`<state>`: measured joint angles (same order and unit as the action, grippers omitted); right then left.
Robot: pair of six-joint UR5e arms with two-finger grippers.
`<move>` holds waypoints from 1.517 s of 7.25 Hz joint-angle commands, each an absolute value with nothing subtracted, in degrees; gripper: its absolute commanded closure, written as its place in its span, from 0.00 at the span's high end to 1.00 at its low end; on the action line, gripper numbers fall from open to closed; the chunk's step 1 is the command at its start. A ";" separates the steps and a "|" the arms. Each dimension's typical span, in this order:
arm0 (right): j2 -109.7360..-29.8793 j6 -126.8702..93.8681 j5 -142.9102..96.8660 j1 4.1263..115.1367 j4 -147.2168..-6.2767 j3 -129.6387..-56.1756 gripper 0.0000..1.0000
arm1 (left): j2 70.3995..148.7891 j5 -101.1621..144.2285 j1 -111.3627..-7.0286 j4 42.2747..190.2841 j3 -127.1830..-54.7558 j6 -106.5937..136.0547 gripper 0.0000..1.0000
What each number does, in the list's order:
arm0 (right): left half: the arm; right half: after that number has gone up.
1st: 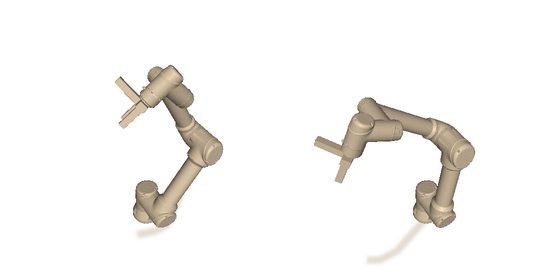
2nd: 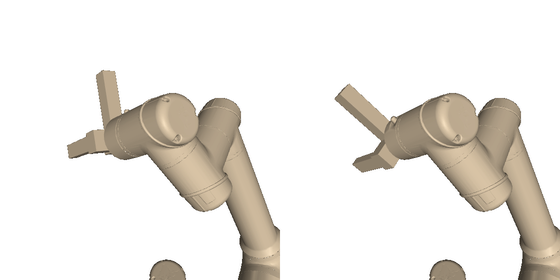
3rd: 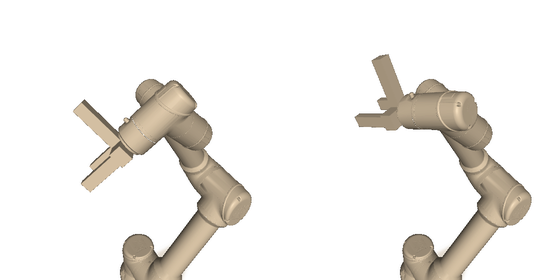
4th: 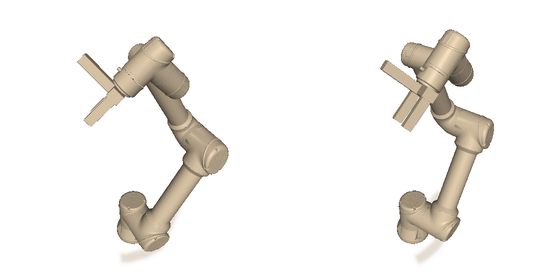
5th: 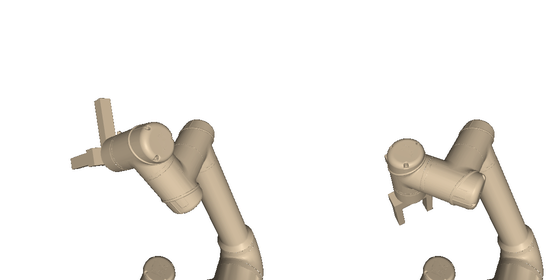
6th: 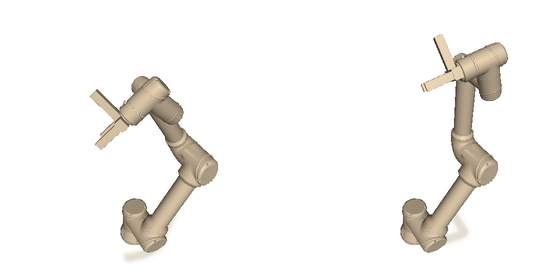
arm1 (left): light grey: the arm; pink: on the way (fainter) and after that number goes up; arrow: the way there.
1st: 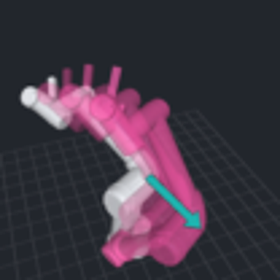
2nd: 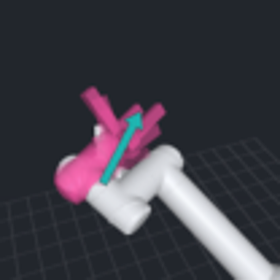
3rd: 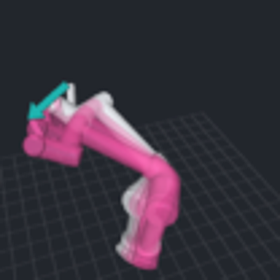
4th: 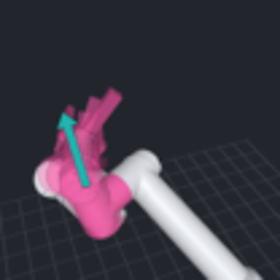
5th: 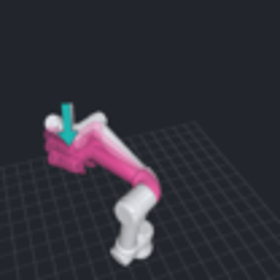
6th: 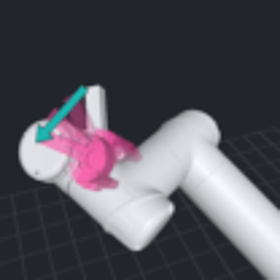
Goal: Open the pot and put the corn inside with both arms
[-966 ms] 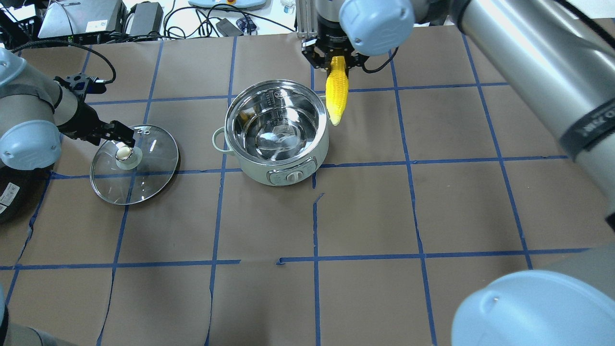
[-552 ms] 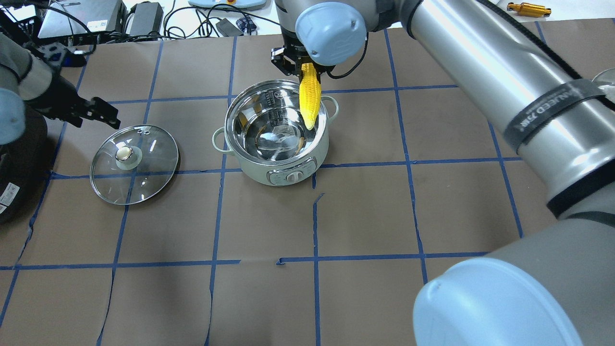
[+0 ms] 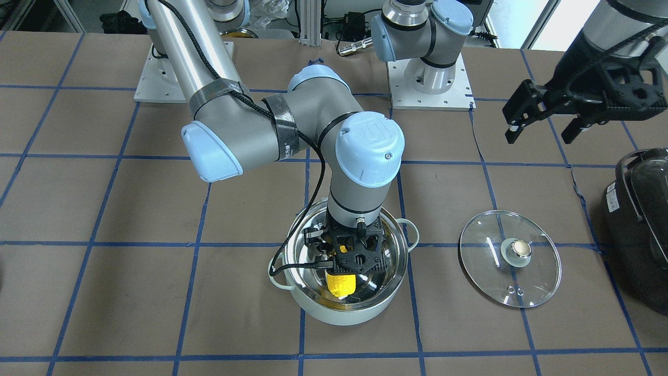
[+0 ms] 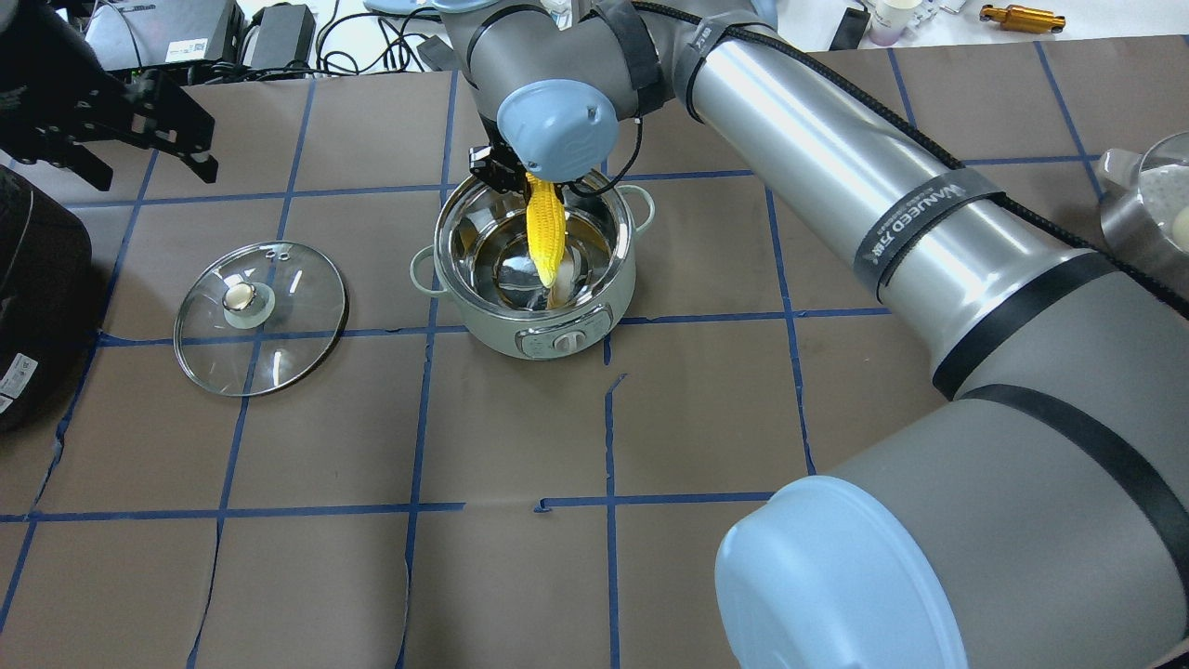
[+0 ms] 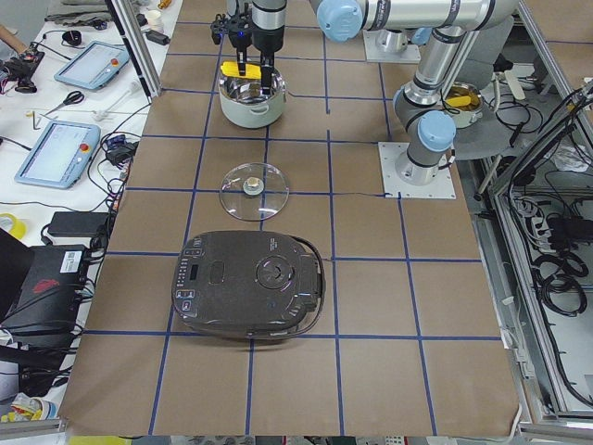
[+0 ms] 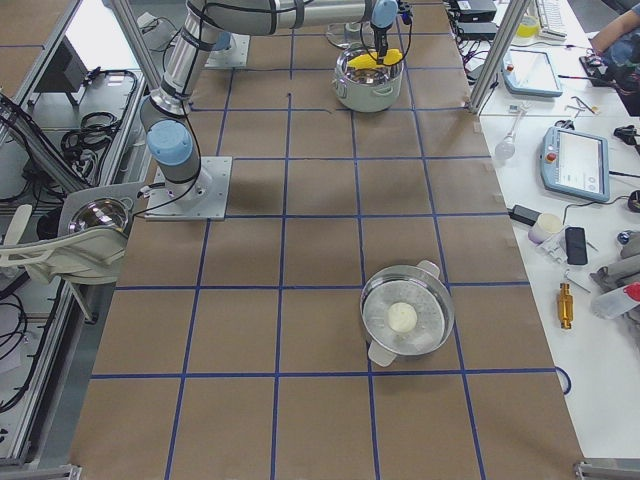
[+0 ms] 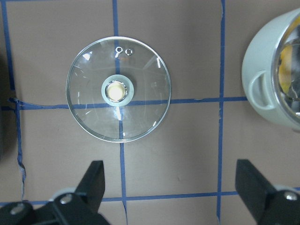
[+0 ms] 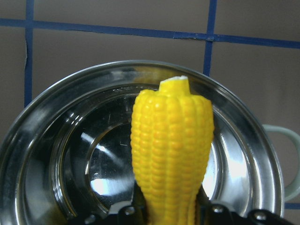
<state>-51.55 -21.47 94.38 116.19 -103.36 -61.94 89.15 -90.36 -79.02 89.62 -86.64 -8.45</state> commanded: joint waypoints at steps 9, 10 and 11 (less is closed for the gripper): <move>-68.08 -10.89 92.11 97.61 -92.72 -69.66 1.00 | 87.36 -88.42 -89.81 85.17 -91.58 -0.72 1.00; -73.77 -3.76 92.20 92.34 -92.90 -75.35 1.00 | 86.67 -88.42 -89.65 85.08 -91.32 -1.57 1.00; -79.40 0.92 92.11 87.67 -93.94 -81.41 1.00 | 86.66 -88.42 -89.56 84.82 -91.32 -2.28 1.00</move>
